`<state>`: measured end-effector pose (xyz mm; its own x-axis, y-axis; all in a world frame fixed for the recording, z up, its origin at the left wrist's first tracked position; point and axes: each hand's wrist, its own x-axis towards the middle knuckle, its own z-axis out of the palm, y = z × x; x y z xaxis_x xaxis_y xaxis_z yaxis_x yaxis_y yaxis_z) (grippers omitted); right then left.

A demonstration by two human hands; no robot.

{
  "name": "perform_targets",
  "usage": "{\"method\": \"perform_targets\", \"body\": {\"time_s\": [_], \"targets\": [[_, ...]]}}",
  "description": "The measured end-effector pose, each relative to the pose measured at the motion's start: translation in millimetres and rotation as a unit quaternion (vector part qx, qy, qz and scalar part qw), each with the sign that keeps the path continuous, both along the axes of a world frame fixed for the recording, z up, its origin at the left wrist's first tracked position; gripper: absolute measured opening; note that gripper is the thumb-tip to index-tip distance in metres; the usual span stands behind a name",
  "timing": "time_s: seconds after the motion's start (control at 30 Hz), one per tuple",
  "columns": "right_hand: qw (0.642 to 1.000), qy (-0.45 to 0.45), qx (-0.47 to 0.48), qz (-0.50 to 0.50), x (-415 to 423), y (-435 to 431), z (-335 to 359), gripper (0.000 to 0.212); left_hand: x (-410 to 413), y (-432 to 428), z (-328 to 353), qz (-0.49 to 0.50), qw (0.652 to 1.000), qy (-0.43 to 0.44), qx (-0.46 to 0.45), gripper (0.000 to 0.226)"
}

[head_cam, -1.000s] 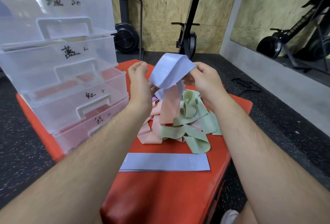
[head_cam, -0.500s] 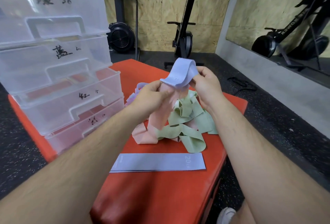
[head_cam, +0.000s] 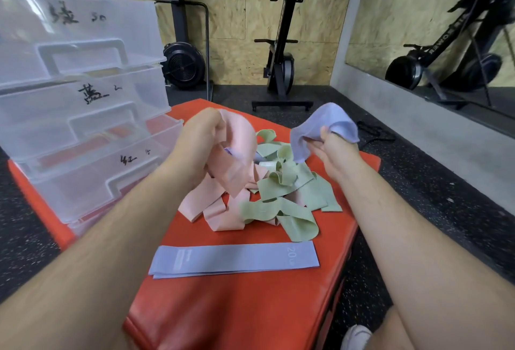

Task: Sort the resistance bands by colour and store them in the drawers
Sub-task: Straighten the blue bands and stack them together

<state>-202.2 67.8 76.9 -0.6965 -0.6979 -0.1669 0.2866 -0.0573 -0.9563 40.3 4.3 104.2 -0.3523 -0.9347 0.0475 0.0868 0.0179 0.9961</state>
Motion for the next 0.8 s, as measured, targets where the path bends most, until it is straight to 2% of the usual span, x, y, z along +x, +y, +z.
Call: {"method": "perform_targets", "body": {"time_s": [0.07,0.13,0.23,0.3,0.37,0.43,0.47,0.53,0.6,0.63,0.7,0.73,0.8], "targets": [[0.999,0.027,-0.006,0.017,5,-1,7,0.017,-3,-7,-12,0.014,0.991,-0.105,-0.079,0.021],[0.996,0.086,-0.008,0.023,9,-3,8,0.012,-10,-15,-26,0.052,0.966,-0.201,-0.156,0.025],[0.985,0.168,0.013,0.028,17,2,7,0.015,-16,-30,-35,0.066,0.924,-0.310,-0.213,0.018],[0.981,0.191,0.000,0.042,24,6,7,0.013,-17,-39,-40,0.061,0.875,-0.419,-0.233,0.045],[0.971,0.232,0.005,0.052,33,11,8,0.013,-21,-37,-41,0.051,0.845,-0.458,-0.270,0.059],[0.947,0.313,0.032,0.066,40,16,10,0.013,-25,-26,-39,0.030,0.843,-0.442,-0.304,0.055],[0.934,0.346,0.041,0.076,43,18,11,0.014,-27,-20,-36,0.022,0.854,-0.415,-0.312,0.049],[0.911,0.399,0.047,0.090,48,21,11,0.025,-30,-5,-28,0.012,0.906,-0.291,-0.308,0.033],[0.889,0.448,0.042,0.087,55,24,12,0.025,-33,19,-18,-0.004,0.958,-0.131,-0.256,0.017],[0.873,0.480,0.036,0.078,57,24,12,0.020,-36,30,-14,-0.022,0.977,-0.066,-0.202,0.021],[0.829,0.554,0.050,0.060,61,24,8,0.017,-44,46,-8,-0.060,0.996,0.017,-0.061,0.047],[0.812,0.578,0.057,0.056,62,23,5,0.021,-46,49,-8,-0.071,0.997,0.029,-0.005,0.060],[0.803,0.592,0.045,0.053,69,27,3,0.029,-44,50,-6,-0.088,0.993,0.051,0.051,0.070]]}}
